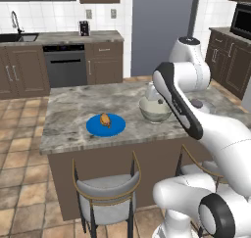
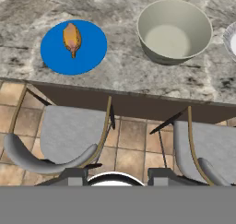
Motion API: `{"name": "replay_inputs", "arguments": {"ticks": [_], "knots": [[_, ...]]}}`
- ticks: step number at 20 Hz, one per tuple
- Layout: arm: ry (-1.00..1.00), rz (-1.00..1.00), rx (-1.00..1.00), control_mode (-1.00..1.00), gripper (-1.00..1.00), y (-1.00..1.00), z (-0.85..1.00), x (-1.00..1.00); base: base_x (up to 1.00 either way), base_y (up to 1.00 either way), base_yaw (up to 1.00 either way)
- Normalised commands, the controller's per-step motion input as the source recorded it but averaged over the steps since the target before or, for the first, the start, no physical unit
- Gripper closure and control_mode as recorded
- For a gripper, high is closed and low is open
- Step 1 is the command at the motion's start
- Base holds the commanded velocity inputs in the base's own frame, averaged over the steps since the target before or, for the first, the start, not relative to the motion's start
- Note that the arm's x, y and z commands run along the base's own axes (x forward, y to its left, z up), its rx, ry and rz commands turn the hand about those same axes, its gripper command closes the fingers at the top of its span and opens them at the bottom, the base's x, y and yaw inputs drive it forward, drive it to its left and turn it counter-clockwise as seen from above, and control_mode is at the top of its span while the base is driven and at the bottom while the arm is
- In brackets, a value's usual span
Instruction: Pick the chicken drumstick and eggplant from their plates and place them in the bowl. Then put the bowl in the fridge.
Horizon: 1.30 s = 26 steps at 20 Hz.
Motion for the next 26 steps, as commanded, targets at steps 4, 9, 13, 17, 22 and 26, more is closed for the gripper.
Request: {"name": "replay_inputs", "arguments": {"ticks": [4,9,13,17,22,26], "knots": [[0.00,0.00,-0.01,-1.00,-1.00,0.00,-0.01,-0.05,0.00,0.00,0.00],[-0.03,0.01,0.00,-1.00,-1.00,0.26,-0.13,-0.22,0.00,0.00,0.00],[0.00,0.00,0.00,-1.00,-1.00,0.44,-0.24,-0.05,0.00,0.00,0.00],[0.00,0.00,0.01,-1.00,-1.00,0.35,-0.30,0.06,0.00,0.00,0.00],[0.07,0.00,0.01,-1.00,-1.00,0.34,-0.35,0.34,0.00,0.00,0.00],[0.15,0.00,0.06,-1.00,-1.00,0.38,-0.37,0.49,0.00,0.00,0.00]]}}
